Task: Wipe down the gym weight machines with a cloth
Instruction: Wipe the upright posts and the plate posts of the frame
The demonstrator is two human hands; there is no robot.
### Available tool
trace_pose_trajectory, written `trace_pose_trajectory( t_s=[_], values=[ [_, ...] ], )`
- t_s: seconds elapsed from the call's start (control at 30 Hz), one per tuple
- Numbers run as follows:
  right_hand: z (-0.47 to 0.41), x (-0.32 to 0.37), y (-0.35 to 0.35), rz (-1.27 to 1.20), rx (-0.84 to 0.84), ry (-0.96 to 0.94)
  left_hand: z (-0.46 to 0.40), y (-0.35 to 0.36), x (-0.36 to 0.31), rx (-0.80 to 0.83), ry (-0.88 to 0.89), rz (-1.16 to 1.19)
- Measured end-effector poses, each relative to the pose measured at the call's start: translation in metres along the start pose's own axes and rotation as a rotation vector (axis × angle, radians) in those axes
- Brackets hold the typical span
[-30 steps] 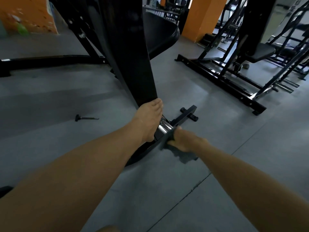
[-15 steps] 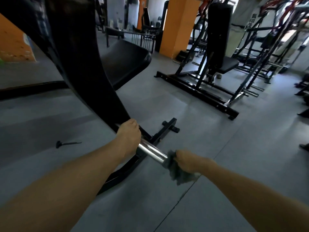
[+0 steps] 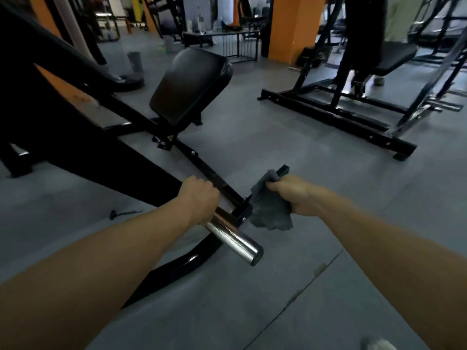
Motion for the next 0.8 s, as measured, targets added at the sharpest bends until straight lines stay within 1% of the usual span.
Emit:
trace_pose_trajectory(
  t_s=[0.07,0.2,0.33,0.4,0.47,0.5,0.57,0.6,0.63,0.67,0.7,0.73,0.8],
  values=[
    [-0.030,-0.010,0.003,-0.109,0.065,0.003,-0.009,0.008,0.000,0.081,-0.042,-0.005],
    [-0.083,-0.029,0.008,-0.265,0.097,0.076,-0.030,0.018,0.006,0.184,-0.122,-0.025],
    [-0.132,-0.024,0.029,-0.317,0.126,0.052,-0.049,0.026,0.004,0.227,-0.227,-0.017],
    [-0.151,-0.017,0.042,-0.258,0.139,-0.005,-0.056,0.036,0.004,0.279,-0.273,-0.026],
    [-0.166,-0.012,0.067,-0.178,0.237,-0.124,-0.060,0.045,0.013,0.303,-0.345,-0.036],
    [-0.172,-0.011,0.084,-0.093,0.321,-0.214,-0.060,0.049,0.018,0.322,-0.382,-0.047],
    [-0.170,-0.014,0.115,0.103,0.483,-0.452,-0.061,0.048,0.021,0.334,-0.398,-0.095],
    [-0.172,-0.021,0.141,0.206,0.650,-0.572,-0.063,0.057,0.021,0.413,-0.442,-0.119],
    [-0.169,-0.027,0.151,0.265,0.714,-0.672,-0.064,0.058,0.020,0.435,-0.466,-0.129],
    [-0.169,-0.039,0.162,0.325,0.740,-0.794,-0.062,0.056,0.019,0.420,-0.477,-0.149],
    [-0.174,-0.050,0.167,0.392,0.758,-0.844,-0.062,0.054,0.017,0.449,-0.487,-0.162],
    [-0.182,-0.056,0.166,0.382,0.774,-0.852,-0.061,0.057,0.017,0.480,-0.514,-0.162],
    [-0.193,-0.069,0.157,0.377,0.824,-0.810,-0.060,0.057,0.014,0.524,-0.543,-0.140]
  ],
)
Point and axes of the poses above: each hand's wrist, its own z-axis away from the middle knuckle, its own y-axis out of the palm, x = y × z, the point moved 8 cm from there along -z, towards the middle knuckle, and after that the axes turned 1 degree about -x, right-handed, at the moved point
